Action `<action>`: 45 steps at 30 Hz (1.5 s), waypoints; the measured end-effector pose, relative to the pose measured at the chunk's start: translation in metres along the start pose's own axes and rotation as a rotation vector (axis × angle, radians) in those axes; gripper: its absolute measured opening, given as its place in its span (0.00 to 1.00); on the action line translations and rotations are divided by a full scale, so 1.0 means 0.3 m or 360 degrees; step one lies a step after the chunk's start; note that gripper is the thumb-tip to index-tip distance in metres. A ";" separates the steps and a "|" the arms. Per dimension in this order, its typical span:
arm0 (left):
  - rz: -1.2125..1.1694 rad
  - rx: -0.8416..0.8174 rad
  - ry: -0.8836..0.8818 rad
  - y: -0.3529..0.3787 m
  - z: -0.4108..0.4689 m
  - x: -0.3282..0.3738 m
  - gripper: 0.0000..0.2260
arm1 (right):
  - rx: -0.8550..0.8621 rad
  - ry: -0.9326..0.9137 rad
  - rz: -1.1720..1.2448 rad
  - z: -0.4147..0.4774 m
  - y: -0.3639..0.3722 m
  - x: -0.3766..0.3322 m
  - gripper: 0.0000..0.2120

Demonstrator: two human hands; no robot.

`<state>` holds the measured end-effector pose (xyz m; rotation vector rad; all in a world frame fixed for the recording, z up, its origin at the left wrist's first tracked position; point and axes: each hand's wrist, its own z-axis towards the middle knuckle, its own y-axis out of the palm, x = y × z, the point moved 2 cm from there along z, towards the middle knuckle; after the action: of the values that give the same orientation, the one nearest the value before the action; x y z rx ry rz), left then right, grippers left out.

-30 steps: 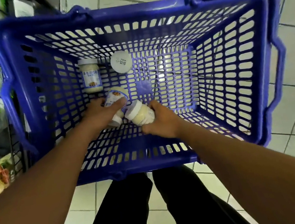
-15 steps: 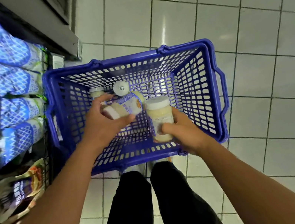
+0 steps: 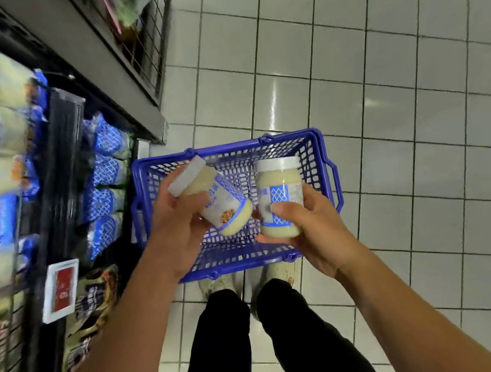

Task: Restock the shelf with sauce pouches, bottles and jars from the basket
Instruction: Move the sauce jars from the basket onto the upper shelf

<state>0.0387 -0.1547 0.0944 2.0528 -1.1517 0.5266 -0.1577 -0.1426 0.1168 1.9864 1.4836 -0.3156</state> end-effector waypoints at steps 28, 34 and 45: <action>-0.0450 0.0878 0.0605 0.369 -0.985 0.604 0.06 | -0.1065 -0.0323 -0.0546 -0.820 0.563 -0.610 0.10; -0.0427 0.1053 0.0858 0.308 -1.329 0.572 0.09 | -0.1380 -0.0253 -0.0780 -1.034 0.702 -0.517 0.09; -0.0425 0.1590 0.1332 0.161 -2.020 0.299 0.09 | -0.1978 -0.0152 -0.1212 -1.542 0.829 -0.098 0.12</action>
<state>0.0402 0.2321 0.5719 2.2534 -0.0565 1.8559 -0.0185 0.0758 0.5746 0.4127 1.6746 0.1997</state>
